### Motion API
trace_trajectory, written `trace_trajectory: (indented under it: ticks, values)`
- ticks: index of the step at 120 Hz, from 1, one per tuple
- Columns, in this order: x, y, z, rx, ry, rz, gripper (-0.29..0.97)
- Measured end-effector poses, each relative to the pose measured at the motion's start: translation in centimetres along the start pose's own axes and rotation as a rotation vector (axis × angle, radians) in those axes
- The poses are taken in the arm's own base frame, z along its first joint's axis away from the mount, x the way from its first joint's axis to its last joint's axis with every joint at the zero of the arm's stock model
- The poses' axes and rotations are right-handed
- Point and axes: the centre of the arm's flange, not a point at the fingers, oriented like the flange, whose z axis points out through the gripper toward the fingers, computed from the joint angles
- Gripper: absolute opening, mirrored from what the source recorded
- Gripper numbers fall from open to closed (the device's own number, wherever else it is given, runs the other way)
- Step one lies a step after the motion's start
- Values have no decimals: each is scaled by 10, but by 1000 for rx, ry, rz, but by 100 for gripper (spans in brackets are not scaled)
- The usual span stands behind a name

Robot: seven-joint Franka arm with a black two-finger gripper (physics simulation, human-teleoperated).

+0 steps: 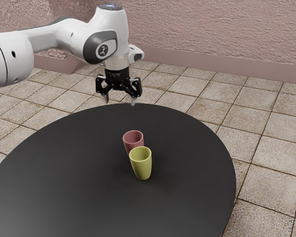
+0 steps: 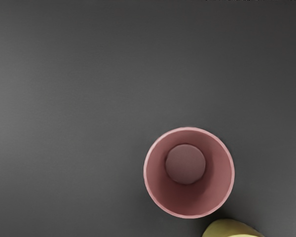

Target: Place the left cup onto the right cup

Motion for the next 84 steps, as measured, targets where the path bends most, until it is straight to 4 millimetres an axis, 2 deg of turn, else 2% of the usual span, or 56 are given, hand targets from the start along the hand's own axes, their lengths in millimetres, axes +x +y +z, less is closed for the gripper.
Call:
trace_trajectory:
  ticks: [50, 84]
  values:
    - [13, 15, 39, -32, 11, -88, 68]
    - [2, 37, 56, -40, 6, -95, 68]
